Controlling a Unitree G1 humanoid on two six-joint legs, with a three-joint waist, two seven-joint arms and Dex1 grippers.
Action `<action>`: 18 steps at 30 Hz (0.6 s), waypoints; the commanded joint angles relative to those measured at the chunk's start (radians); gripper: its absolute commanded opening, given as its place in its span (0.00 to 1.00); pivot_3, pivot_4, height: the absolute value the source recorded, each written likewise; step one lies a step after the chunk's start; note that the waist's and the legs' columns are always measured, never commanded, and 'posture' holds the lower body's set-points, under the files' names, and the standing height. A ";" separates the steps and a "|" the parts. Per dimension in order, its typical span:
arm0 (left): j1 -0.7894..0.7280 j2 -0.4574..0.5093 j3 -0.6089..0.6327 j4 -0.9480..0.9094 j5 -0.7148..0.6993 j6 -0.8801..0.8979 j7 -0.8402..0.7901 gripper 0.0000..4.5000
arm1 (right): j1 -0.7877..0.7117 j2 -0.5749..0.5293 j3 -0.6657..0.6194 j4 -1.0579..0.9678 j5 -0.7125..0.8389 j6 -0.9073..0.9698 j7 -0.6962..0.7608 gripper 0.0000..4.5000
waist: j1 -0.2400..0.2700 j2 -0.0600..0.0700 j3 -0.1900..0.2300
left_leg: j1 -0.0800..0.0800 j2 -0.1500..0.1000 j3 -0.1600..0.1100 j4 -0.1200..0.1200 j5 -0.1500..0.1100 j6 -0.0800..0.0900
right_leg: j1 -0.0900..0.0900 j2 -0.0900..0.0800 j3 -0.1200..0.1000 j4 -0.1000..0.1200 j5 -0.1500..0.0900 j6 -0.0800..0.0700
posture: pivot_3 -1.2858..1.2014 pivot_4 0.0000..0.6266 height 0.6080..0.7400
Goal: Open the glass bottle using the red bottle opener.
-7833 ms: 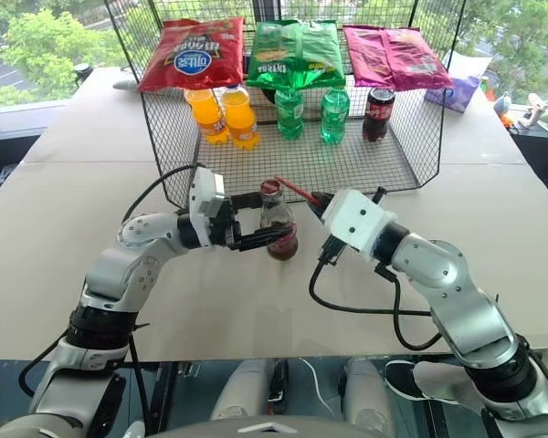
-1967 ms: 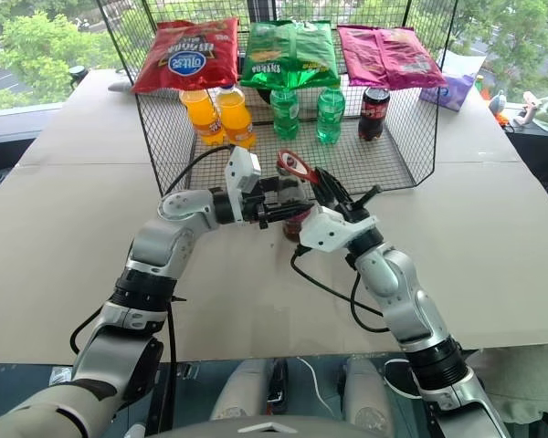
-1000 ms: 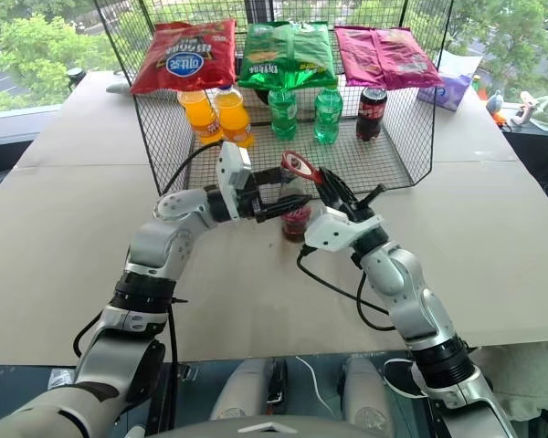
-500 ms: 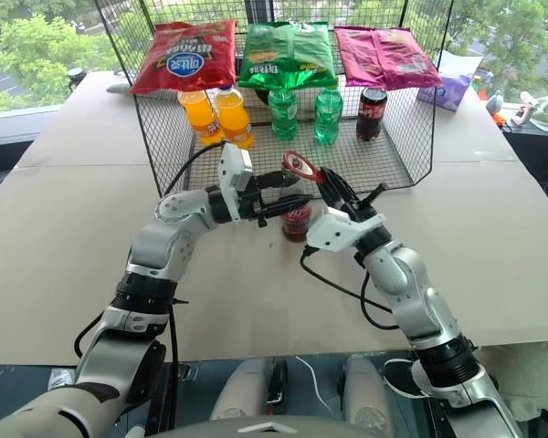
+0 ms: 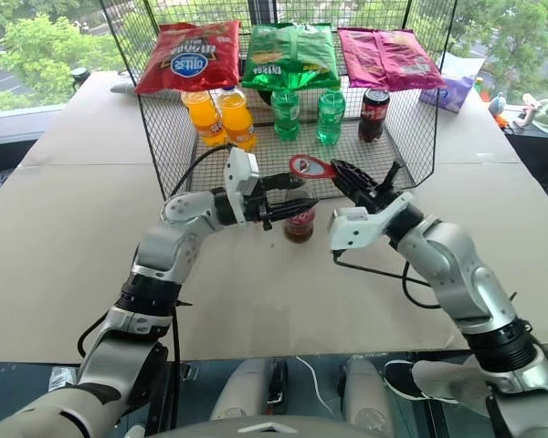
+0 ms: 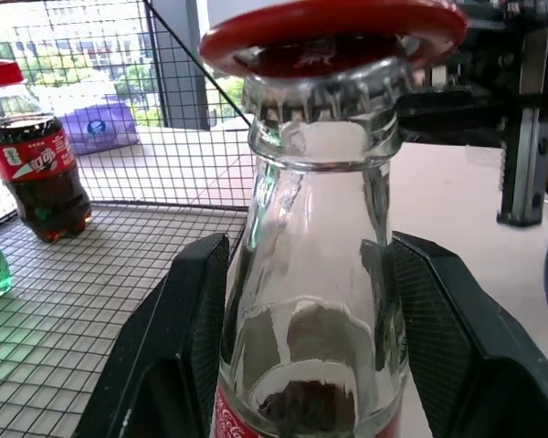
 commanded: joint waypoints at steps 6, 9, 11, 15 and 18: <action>0.023 -0.003 0.023 -0.002 -0.007 -0.021 0.021 0.47 | -0.075 -0.061 -0.035 0.012 0.128 0.043 0.181 0.00 | 0.000 0.000 0.000 | 0.000 0.000 0.000 0.000 0.000 0.000 | 0.000 0.000 0.000 0.000 0.000 0.000 | 0.52 0.24 1.00; 0.028 -0.002 0.023 -0.009 -0.010 -0.027 0.025 0.47 | -0.104 -0.020 -0.050 -0.011 0.175 0.120 0.201 0.00 | -0.001 0.000 0.000 | 0.000 0.000 0.000 0.000 0.000 0.000 | 0.000 0.000 0.000 0.000 0.001 -0.001 | 0.52 0.24 1.00; 0.032 0.000 0.023 -0.013 -0.012 -0.030 0.026 0.47 | -0.121 0.000 -0.052 -0.030 0.188 0.152 0.213 0.00 | -0.001 0.000 0.000 | -0.001 0.000 0.000 0.000 0.000 0.000 | 0.000 0.000 0.000 0.000 0.001 -0.001 | 0.52 0.24 1.00; 0.036 0.004 0.026 -0.018 -0.015 -0.031 0.025 0.47 | -0.138 0.010 -0.049 -0.060 0.187 0.172 0.231 0.00 | 0.001 0.000 0.000 | -0.001 0.000 0.000 0.000 0.000 0.000 | 0.000 0.000 0.000 0.000 0.001 -0.001 | 0.52 0.24 1.00; 0.037 0.006 0.026 -0.020 -0.017 -0.031 0.026 0.47 | -0.131 0.044 -0.068 -0.082 0.219 0.240 0.231 0.00 | 0.000 0.000 0.000 | -0.001 0.000 0.000 0.000 0.000 0.000 | 0.000 0.000 0.000 0.000 0.001 -0.001 | 0.52 0.24 1.00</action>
